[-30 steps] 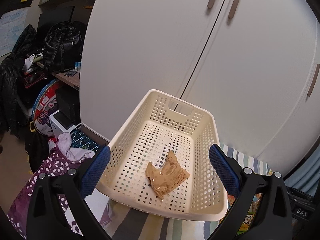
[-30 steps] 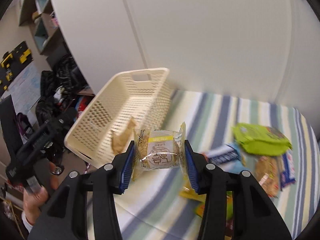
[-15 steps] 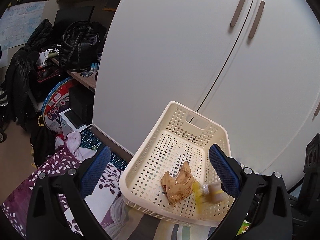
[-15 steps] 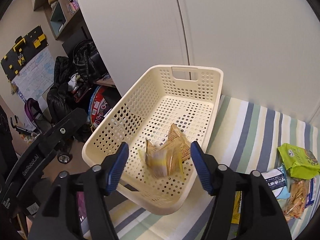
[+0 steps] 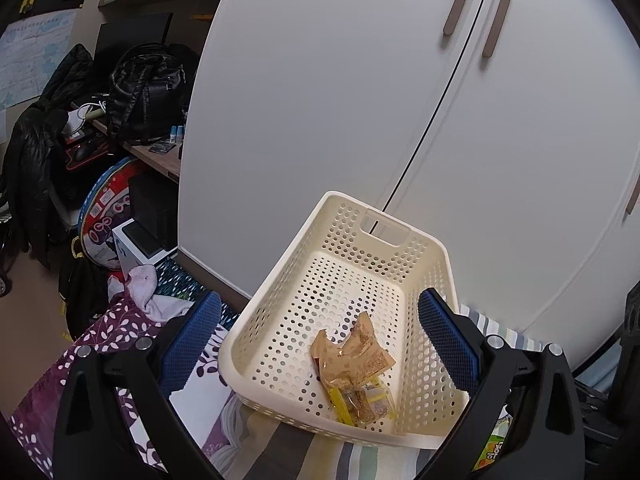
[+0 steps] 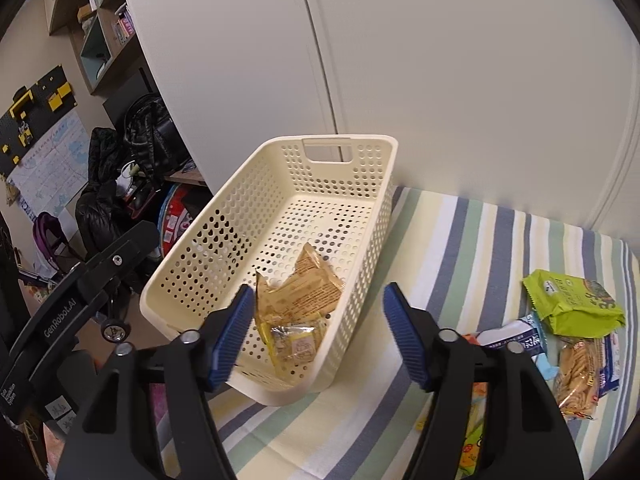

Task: Organize snacks
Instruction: 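Carry the cereal bar in the right tool into the basket and release, then withdraw both tools from the basket back over the snack pile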

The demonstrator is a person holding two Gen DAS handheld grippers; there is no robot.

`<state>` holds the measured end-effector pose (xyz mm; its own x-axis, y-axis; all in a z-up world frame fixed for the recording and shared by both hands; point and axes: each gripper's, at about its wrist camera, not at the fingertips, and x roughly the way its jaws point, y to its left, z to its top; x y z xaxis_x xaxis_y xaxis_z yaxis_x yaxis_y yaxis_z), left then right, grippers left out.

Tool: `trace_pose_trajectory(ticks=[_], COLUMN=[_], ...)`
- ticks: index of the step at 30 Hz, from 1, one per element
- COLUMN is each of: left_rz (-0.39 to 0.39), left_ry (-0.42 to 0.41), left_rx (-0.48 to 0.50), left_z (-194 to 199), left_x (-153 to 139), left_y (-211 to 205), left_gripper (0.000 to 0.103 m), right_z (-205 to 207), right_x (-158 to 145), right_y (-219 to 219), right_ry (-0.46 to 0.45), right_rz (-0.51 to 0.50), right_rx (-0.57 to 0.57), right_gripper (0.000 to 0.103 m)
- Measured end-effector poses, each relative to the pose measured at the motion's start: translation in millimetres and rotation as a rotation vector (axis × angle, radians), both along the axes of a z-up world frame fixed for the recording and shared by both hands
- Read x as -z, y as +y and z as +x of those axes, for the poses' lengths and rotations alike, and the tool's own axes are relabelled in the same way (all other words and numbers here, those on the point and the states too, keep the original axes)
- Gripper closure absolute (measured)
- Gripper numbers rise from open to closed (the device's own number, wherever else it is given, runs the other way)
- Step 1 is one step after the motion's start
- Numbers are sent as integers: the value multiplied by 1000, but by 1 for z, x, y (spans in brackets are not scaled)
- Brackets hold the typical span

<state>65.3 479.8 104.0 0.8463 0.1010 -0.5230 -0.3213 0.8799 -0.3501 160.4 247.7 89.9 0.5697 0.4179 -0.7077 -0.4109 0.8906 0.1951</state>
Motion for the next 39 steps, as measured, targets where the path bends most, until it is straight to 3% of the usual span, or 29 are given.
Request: trace_pose_trajectory(ticks=[1, 12, 32, 39], left_rz=[1, 31, 130, 99], left_ry=[1, 1, 29, 48], left_rx=[4, 58, 204, 282], left_z=[0, 3, 14, 17], left_x=[0, -1, 1, 3], left_y=[-1, -20, -74, -90], left_gripper=[3, 3, 3, 3], right_z=[0, -5, -14, -19], right_x=[-1, -3, 15, 21], right_y=[-1, -20, -90, -121], right_ry=[-8, -58, 7, 36], right_rz=[-9, -111, -101, -86], right_rx=[10, 107, 250, 318], right_gripper=[24, 24, 24, 23])
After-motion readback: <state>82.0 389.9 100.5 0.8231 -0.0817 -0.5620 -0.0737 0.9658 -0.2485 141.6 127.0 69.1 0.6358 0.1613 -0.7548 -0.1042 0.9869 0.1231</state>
